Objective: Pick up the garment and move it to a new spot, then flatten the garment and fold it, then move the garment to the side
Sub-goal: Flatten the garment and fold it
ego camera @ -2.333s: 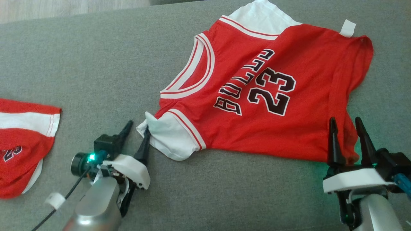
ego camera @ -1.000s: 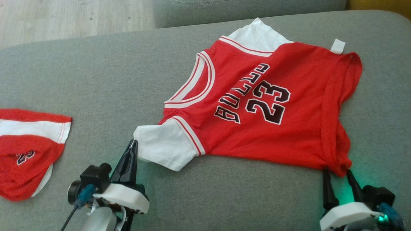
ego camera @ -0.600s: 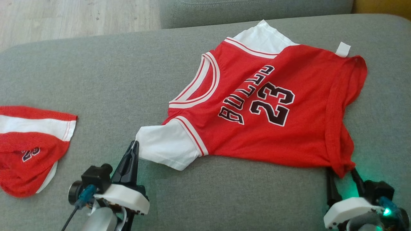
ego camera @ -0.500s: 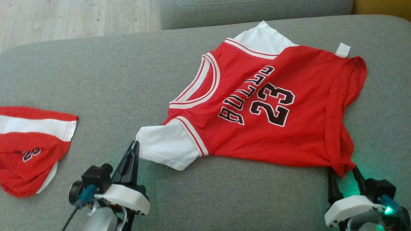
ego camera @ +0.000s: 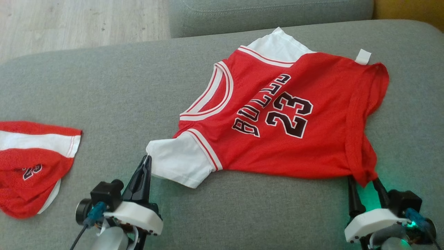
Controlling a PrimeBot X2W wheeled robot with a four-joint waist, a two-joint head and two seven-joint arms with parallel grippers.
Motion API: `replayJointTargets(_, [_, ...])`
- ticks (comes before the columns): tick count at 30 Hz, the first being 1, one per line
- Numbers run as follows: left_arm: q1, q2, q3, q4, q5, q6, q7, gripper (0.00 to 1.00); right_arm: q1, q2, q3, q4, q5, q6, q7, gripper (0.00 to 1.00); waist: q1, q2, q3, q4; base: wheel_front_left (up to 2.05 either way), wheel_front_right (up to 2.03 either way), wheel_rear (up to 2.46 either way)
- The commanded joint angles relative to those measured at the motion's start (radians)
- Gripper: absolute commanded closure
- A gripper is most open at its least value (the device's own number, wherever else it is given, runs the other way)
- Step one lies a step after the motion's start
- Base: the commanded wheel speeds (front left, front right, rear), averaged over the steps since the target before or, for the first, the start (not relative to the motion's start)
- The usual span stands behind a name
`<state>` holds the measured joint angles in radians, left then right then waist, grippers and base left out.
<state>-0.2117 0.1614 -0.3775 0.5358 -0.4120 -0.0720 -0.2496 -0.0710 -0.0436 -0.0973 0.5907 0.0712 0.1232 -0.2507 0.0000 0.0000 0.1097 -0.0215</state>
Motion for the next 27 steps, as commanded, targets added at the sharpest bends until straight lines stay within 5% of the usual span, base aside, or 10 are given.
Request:
replayJointTargets(1, [-0.012, 0.010, 0.043, -0.020, 0.007, -0.008, -0.012, 1.00, -0.008, -0.007, 0.033, -0.037, 0.012, 0.008, -0.011, 0.51, 0.0000, 0.0000, -0.002, -0.003, 0.00, 0.00, 0.00])
replayJointTargets(2, [-0.012, 0.009, 0.044, -0.019, 0.007, -0.009, -0.012, 1.00, -0.008, -0.007, 0.036, -0.043, 0.016, 0.008, -0.011, 0.67, 0.0000, 0.0000, -0.002, -0.005, 0.00, 0.00, 0.00])
replayJointTargets(3, [-0.012, 0.009, 0.044, -0.019, 0.007, -0.009, -0.012, 1.00, -0.008, -0.007, 0.036, -0.043, 0.016, 0.008, -0.011, 0.67, 0.0000, 0.0000, -0.002, -0.005, 0.00, 0.00, 0.00])
replayJointTargets(4, [-0.012, 0.009, 0.045, -0.018, 0.008, -0.009, -0.012, 1.00, -0.007, -0.007, 0.038, -0.047, 0.020, 0.008, -0.011, 0.89, 0.0000, 0.0000, -0.002, -0.007, 0.00, 0.00, 0.00])
replayJointTargets(5, [-0.012, 0.008, 0.047, -0.016, 0.008, -0.010, -0.012, 1.00, -0.005, -0.007, 0.040, -0.050, 0.022, 0.008, -0.011, 1.00, 0.0000, 0.0000, -0.003, -0.008, 0.00, 0.00, 0.00])
replayJointTargets(16, [-0.001, -0.007, 0.099, -0.051, -0.017, -0.017, -0.012, 1.00, 0.024, -0.007, 0.099, -0.133, 0.089, 0.008, 0.019, 1.00, 0.0000, 0.0000, -0.026, -0.023, 0.00, 0.00, 0.00])
replayJointTargets(27, [-0.126, 0.020, 0.188, -0.260, -0.153, -0.044, 0.037, 1.00, -0.122, -0.064, 0.166, -0.456, 0.274, 0.008, 0.198, 1.00, 0.0000, 0.0000, -0.075, -0.029, 0.00, 0.00, 0.00])
